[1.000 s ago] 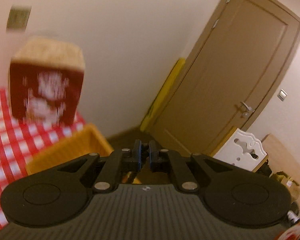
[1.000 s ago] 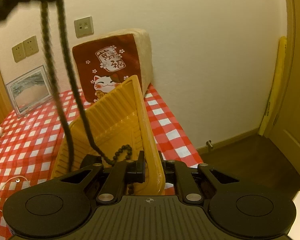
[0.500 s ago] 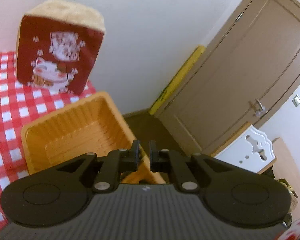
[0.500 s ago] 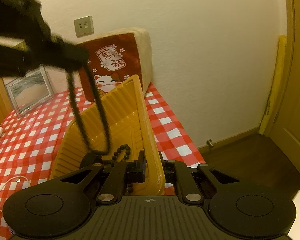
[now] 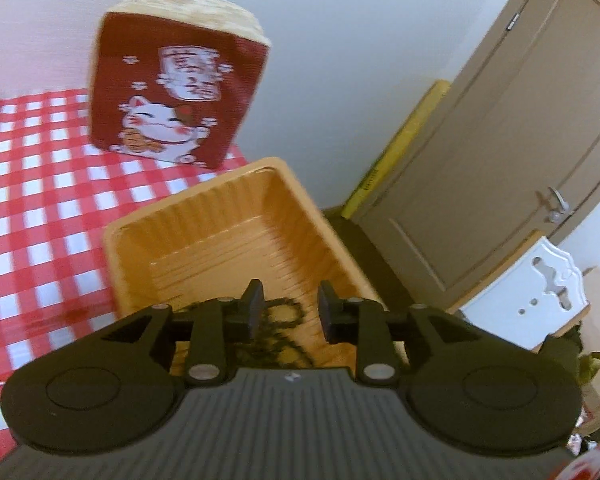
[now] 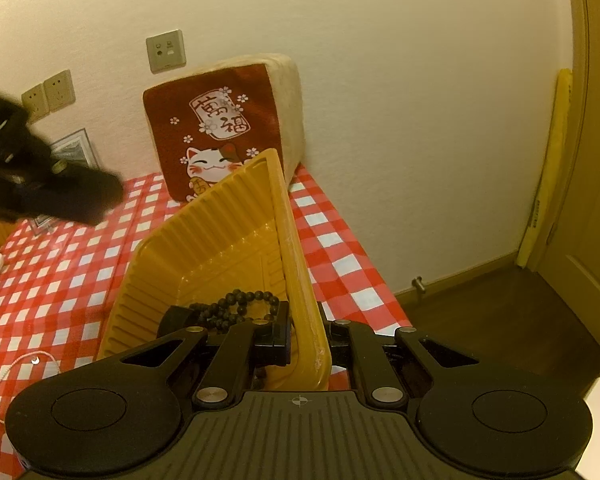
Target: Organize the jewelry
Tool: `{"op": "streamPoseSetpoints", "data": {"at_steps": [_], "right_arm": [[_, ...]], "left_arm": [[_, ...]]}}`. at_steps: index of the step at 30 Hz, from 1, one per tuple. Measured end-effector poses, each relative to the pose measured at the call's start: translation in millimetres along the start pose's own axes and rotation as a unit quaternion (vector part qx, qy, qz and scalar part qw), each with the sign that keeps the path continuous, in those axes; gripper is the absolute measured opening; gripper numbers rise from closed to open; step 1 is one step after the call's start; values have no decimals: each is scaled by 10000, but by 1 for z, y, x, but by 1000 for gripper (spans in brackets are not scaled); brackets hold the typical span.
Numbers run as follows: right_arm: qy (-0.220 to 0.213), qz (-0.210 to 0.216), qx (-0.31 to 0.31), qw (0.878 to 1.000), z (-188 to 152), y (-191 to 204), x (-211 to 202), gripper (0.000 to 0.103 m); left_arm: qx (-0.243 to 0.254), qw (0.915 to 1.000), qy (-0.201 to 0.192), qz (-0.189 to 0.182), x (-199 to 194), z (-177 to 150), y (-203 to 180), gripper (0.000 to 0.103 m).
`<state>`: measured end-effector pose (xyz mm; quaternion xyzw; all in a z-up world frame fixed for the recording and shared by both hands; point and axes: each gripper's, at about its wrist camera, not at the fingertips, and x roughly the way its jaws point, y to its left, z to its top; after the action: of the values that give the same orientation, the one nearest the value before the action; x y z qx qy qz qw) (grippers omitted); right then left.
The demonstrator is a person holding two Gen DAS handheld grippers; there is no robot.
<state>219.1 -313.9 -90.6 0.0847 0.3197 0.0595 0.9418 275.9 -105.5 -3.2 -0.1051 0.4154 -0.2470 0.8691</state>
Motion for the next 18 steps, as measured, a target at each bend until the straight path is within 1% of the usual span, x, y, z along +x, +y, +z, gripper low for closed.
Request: {"op": "streamPoseSetpoints", "data": {"at_steps": [2,6,8,11,18], "right_arm": [[1,-2,2,10000,0,0,0,9],[0,-11,7,10000,1,0,1,9],[3,-16,4,10000,1,0,1,9],[-2,-17,-19,10000,1,0,0,9],[-8,-20,-46,10000,1,0,-1,9]], "left_arm": [[-9,9999,-41,156,-7,-5,6,28],[-162,9986,-125,487,-24,-16,22,29],[-235,9975,-157,643,-32,-20,31,33],[-333,9955,-196,865,-45,-28,45,34],[-623,9870,-309,1449,-77,-50,79,35]]}}
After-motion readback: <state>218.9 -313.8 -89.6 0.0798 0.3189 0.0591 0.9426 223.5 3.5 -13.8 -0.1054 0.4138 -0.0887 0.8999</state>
